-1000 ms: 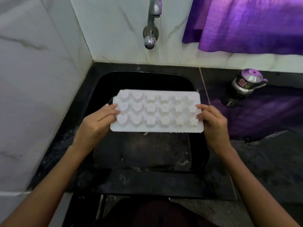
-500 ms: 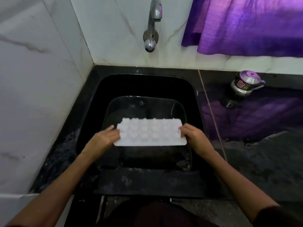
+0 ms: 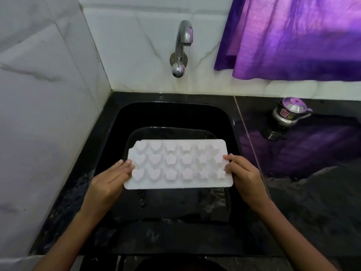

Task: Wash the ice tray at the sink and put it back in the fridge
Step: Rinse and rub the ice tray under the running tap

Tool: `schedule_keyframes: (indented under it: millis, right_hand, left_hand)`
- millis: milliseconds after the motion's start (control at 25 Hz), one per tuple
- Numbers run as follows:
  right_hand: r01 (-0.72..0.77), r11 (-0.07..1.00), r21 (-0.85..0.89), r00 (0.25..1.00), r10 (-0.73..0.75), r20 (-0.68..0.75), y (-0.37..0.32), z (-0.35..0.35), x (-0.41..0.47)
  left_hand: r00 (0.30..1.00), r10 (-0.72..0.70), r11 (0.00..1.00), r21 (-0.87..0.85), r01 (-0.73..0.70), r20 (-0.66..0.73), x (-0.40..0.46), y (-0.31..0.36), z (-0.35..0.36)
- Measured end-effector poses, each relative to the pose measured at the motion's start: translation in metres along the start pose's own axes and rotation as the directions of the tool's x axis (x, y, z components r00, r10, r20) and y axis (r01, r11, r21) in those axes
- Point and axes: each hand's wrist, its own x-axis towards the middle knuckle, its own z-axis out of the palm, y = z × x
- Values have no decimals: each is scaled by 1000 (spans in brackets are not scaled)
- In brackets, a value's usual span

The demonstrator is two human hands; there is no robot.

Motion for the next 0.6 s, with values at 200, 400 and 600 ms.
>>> schedule_keyframes:
  millis: [200, 400, 600]
  right_hand:
    - [8, 1000, -1, 977, -8, 213, 8, 21, -5]
    - [60, 997, -57, 986, -51, 158, 3, 18, -5]
    - [-34, 994, -101, 999, 33, -9, 0, 18, -17]
  left_hand:
    - [989, 5, 997, -74, 6, 150, -5, -2, 16]
    - [979, 10, 1000, -30, -4, 205, -5, -8, 21]
    - [982, -90, 991, -86, 106, 168, -11, -5, 20]
